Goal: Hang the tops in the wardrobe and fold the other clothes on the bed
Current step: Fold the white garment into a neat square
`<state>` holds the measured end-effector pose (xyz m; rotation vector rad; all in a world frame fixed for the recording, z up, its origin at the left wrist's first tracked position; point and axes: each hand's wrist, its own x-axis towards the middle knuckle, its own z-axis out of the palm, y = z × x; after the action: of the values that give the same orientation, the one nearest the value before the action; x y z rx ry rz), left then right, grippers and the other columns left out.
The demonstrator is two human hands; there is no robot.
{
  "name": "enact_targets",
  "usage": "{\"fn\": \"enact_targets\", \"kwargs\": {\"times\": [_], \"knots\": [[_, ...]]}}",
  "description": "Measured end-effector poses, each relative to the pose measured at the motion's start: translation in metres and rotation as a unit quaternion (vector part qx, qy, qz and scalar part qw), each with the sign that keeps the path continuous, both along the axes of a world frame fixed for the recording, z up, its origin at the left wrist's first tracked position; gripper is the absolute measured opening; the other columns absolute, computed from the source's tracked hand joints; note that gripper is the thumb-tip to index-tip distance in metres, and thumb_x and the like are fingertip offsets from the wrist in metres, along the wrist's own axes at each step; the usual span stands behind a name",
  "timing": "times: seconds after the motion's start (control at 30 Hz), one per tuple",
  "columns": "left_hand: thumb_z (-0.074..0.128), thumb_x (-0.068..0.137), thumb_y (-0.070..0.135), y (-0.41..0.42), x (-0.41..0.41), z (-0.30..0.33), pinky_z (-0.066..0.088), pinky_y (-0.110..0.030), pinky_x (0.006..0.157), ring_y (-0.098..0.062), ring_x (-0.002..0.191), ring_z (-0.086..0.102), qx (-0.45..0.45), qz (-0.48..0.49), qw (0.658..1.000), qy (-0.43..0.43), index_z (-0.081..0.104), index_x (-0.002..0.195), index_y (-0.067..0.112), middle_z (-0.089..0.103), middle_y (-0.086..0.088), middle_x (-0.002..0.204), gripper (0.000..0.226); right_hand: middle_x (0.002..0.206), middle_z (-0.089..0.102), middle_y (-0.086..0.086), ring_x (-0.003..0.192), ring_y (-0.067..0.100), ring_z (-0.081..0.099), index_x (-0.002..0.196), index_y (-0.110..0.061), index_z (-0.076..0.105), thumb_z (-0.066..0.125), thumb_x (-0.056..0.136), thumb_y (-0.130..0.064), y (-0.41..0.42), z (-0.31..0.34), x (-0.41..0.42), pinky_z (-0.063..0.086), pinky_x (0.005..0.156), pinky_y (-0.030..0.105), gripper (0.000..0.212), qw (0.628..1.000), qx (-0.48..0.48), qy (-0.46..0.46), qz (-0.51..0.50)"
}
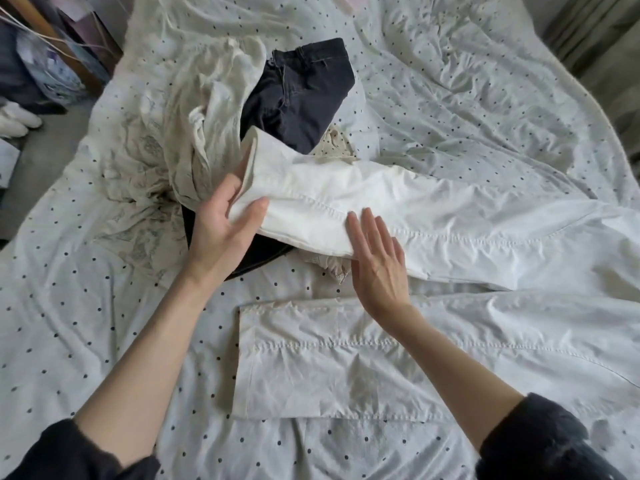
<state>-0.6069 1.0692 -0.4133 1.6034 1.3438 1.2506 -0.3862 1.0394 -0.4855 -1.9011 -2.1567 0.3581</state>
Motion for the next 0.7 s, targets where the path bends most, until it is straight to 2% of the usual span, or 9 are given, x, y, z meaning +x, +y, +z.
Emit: {"fn": "enact_targets", "kwargs": {"times": [0.07,0.13,0.2,0.27,0.37,0.5,0.6,0.67,0.7], "knots": [[0.057,0.087,0.015,-0.001,-0.006,-0.017,0.031,-0.014,0.054,0.002,0.058,0.037,-0.032,0.05,0.997,0.052,0.039,0.07,0.026,0.043,0.016,0.064,0.026,0.158,0.015,0.006,0.145,0.025,0.011,0.15,-0.026,0.018,0.039,0.094,-0.002,0.001,-0.005,0.001,0.016,0.115,0.047,0.063,0.998,-0.051,-0.004,0.024],[0.056,0.086,0.009,-0.01,-0.019,-0.049,0.034,-0.024,0.058,-0.009,0.064,0.045,-0.179,0.125,0.973,0.077,0.045,0.073,0.019,0.049,0.007,0.069,0.019,0.158,0.013,-0.001,0.145,0.018,0.008,0.148,-0.031,0.021,0.036,0.097,-0.005,0.0,-0.014,0.007,0.016,0.115,0.043,0.059,0.987,-0.133,-0.035,0.079],[0.057,0.087,0.006,-0.028,-0.032,-0.083,0.043,-0.027,0.062,-0.019,0.071,0.052,-0.378,0.162,0.91,0.06,0.056,0.09,0.008,0.055,-0.003,0.077,0.004,0.158,0.011,-0.004,0.145,0.015,0.006,0.146,-0.035,0.024,0.034,0.099,-0.012,-0.003,-0.023,0.013,0.017,0.114,0.041,0.054,0.971,-0.188,-0.069,0.127],[0.059,0.086,0.002,-0.036,-0.039,-0.102,0.05,-0.031,0.068,-0.018,0.07,0.055,-0.477,0.162,0.864,0.026,0.06,0.109,0.003,0.06,-0.004,0.082,0.023,0.159,0.009,-0.002,0.146,0.016,0.004,0.146,-0.036,0.024,0.032,0.101,-0.015,-0.006,-0.03,0.015,0.016,0.115,0.042,0.051,0.964,-0.213,-0.079,0.139],[0.065,0.084,0.009,-0.017,-0.039,-0.097,0.05,-0.03,0.078,-0.014,0.086,0.06,-0.474,0.107,0.874,-0.003,0.054,0.125,0.016,0.065,0.001,0.104,0.043,0.159,0.006,0.0,0.146,0.018,0.001,0.147,-0.037,0.023,0.03,0.102,-0.016,-0.013,-0.034,0.017,0.01,0.116,0.043,0.05,0.962,-0.224,-0.083,0.132],[0.072,0.082,0.023,0.018,-0.029,-0.092,0.044,-0.039,0.097,-0.022,0.114,0.052,-0.471,0.145,0.869,-0.04,0.021,0.148,0.014,0.051,-0.003,0.13,0.083,0.159,0.003,0.001,0.146,0.018,-0.001,0.147,-0.036,0.021,0.029,0.102,-0.017,-0.016,-0.036,0.015,0.008,0.117,0.043,0.05,0.961,-0.226,-0.096,0.128],[0.072,0.08,0.011,0.029,-0.018,-0.096,0.048,-0.034,0.088,-0.024,0.107,0.056,-0.461,0.193,0.866,-0.007,0.049,0.131,0.005,0.059,-0.008,0.117,0.057,0.159,0.003,0.0,0.146,0.018,-0.001,0.148,-0.036,0.02,0.029,0.103,-0.019,-0.016,-0.034,0.012,0.008,0.117,0.043,0.049,0.965,-0.221,-0.078,0.117],[0.067,0.076,0.007,0.032,-0.017,-0.097,0.043,-0.026,0.06,-0.021,0.074,0.055,-0.368,0.232,0.898,0.064,0.067,0.082,0.007,0.059,-0.004,0.076,0.006,0.159,0.003,0.001,0.146,0.019,0.0,0.148,-0.037,0.019,0.027,0.104,-0.024,-0.014,-0.032,0.011,0.007,0.117,0.043,0.047,0.973,-0.195,-0.045,0.113],[0.064,0.075,0.007,0.033,-0.02,-0.097,0.035,-0.027,0.053,-0.02,0.065,0.047,-0.325,0.245,0.909,0.092,0.061,0.068,0.005,0.052,-0.005,0.066,0.008,0.159,0.002,0.001,0.147,0.02,0.0,0.148,-0.037,0.018,0.028,0.104,-0.027,-0.013,-0.032,0.011,0.006,0.117,0.043,0.047,0.976,-0.18,-0.032,0.117]]}}
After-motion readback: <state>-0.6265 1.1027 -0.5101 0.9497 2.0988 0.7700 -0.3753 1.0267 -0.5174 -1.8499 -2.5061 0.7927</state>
